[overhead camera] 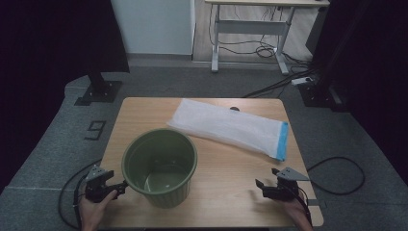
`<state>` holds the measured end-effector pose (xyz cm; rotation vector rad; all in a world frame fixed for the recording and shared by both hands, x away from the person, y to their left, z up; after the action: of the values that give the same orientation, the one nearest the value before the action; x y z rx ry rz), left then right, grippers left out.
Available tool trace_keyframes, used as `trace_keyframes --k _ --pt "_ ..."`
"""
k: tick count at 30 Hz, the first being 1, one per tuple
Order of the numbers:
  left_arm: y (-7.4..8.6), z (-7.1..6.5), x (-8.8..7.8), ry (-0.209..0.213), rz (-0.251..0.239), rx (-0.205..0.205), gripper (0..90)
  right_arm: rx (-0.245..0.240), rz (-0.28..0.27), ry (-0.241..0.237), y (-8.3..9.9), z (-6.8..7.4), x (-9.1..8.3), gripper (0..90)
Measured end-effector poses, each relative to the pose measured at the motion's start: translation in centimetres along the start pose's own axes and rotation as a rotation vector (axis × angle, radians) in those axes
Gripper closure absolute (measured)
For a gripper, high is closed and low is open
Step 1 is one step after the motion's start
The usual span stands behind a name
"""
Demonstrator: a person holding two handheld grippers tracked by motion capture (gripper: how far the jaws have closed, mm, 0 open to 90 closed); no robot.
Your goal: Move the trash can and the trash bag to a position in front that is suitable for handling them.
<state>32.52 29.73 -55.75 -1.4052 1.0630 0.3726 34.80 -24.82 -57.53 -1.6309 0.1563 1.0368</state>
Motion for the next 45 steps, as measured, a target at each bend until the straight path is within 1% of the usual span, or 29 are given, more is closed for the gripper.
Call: trace_keyframes --k 1,2,3,4,5,6,7,9,13,15,17,18,19,20,21,22,23,24,26,27,29,34,36,38,41,42,43,44,45 --pt "0.0 0.0 0.0 0.0 0.0 0.0 12.8 0.0 0.0 0.0 0.0 0.0 0.0 14.1" --pt "0.1 -0.1 0.0 0.004 0.006 0.013 12.8 0.002 -0.004 -0.003 -0.1 0.0 0.0 14.3" --pt "0.4 -0.5 0.0 0.011 0.015 0.037 11.1 0.003 -0.004 0.001 -0.1 0.0 0.0 14.4" --pt "0.5 -0.7 -0.1 0.017 0.011 0.049 11.0 0.003 0.002 0.004 0.0 -0.1 0.1 14.4" --pt "0.5 -0.7 -0.1 0.017 0.011 0.049 11.0 0.003 0.002 0.004 0.0 -0.1 0.1 14.4" --pt "0.7 -1.2 -0.4 0.025 -0.001 0.079 11.1 0.008 0.008 0.006 0.1 -0.3 0.2 14.4" --pt "0.7 -1.2 -0.4 0.025 -0.001 0.079 11.1 0.007 0.011 0.012 0.1 -0.4 0.2 14.4" --pt "1.1 -1.9 -1.1 0.03 -0.008 0.116 11.1 0.004 0.013 0.019 0.0 -0.5 0.3 14.4" --pt "1.5 -3.1 -2.0 0.055 -0.025 0.157 11.5 0.006 0.022 0.017 0.0 -0.8 0.6 14.4" --pt "1.7 -4.1 -2.4 0.087 -0.033 0.192 11.1 0.008 0.028 0.012 0.1 -0.9 0.6 14.5" --pt "1.9 -5.0 -2.7 0.103 -0.033 0.229 10.2 0.012 0.026 0.01 0.1 -1.0 0.5 14.6" --pt "1.8 -5.9 -2.9 0.118 -0.036 0.271 9.6 0.014 0.018 0.007 -0.1 -1.1 0.4 14.6" --pt "1.8 -5.9 -2.9 0.118 -0.036 0.271 9.3 0.014 0.018 0.007 -0.1 -1.1 0.4 14.6" --pt "1.7 -6.5 -3.0 0.128 -0.04 0.291 9.3 0.017 0.015 0.006 -0.2 -1.1 0.4 14.6" --pt "1.6 -6.8 -3.1 0.136 -0.042 0.302 8.9 0.022 0.011 0.006 -0.3 -1.1 0.3 14.6" --pt "1.4 -7.7 -3.1 0.161 -0.051 0.324 8.2 0.027 0.006 0.004 -0.4 -1.1 0.3 14.6" --pt "1.4 -7.7 -3.1 0.161 -0.051 0.324 8.0 0.027 0.006 0.004 -0.4 -1.1 0.3 14.6" --pt "1.2 -8.0 -3.0 0.175 -0.052 0.332 6.6 0.031 0.01 0.005 -0.4 -1.2 0.4 14.6" --pt "1.0 -8.7 -2.7 0.193 -0.039 0.358 5.0 0.031 0.015 0.003 -0.3 -1.2 0.5 14.7" --pt "1.0 -8.7 -2.7 0.193 -0.039 0.358 4.8 0.031 0.015 0.003 -0.3 -1.2 0.5 14.7" --pt "0.7 -9.2 -2.3 0.219 -0.032 0.374 4.5 0.027 0.015 0.001 -0.4 -1.1 0.6 14.7" --pt "0.0 -9.7 -1.6 0.229 -0.023 0.39 3.1 0.033 0.013 0.002 -0.3 -1.2 0.5 14.9" --pt "-0.5 -10.0 -1.1 0.237 -0.018 0.398 3.1 0.035 0.013 0.003 -0.3 -1.2 0.6 14.9" --pt "-1.1 -10.4 -0.6 0.246 -0.017 0.403 3.4 0.041 0.012 -0.007 -0.3 -1.2 0.6 15.0" --pt "-2.5 -11.1 0.3 0.265 -0.015 0.426 3.9 0.03 0.01 -0.011 -0.4 -1.0 0.6 15.1" --pt "-2.5 -11.1 0.3 0.265 -0.015 0.426 4.0 0.03 0.01 -0.011 -0.4 -1.0 0.6 15.1" --pt "-3.1 -11.4 0.7 0.266 -0.015 0.433 4.0 0.028 0.01 -0.013 -0.4 -1.0 0.6 15.1" --pt "-3.7 -11.8 1.2 0.264 -0.013 0.45 4.5 0.026 0.008 -0.016 -0.5 -1.0 0.6 15.1" --pt "-3.7 -11.8 1.2 0.264 -0.013 0.45 4.4 0.026 0.008 -0.016 -0.5 -1.0 0.6 15.1"
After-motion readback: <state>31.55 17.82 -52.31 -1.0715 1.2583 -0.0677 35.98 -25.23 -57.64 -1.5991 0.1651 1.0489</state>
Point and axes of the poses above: each handheld gripper's, and its own axes: x roughly forward along the jaws, y roughly out of its underside, z roughly to its left, the point moved 7 cm from there along x, roughly forward along the jaws, and after that the axes turned 13 degrees about z, right-handed, at the moved point
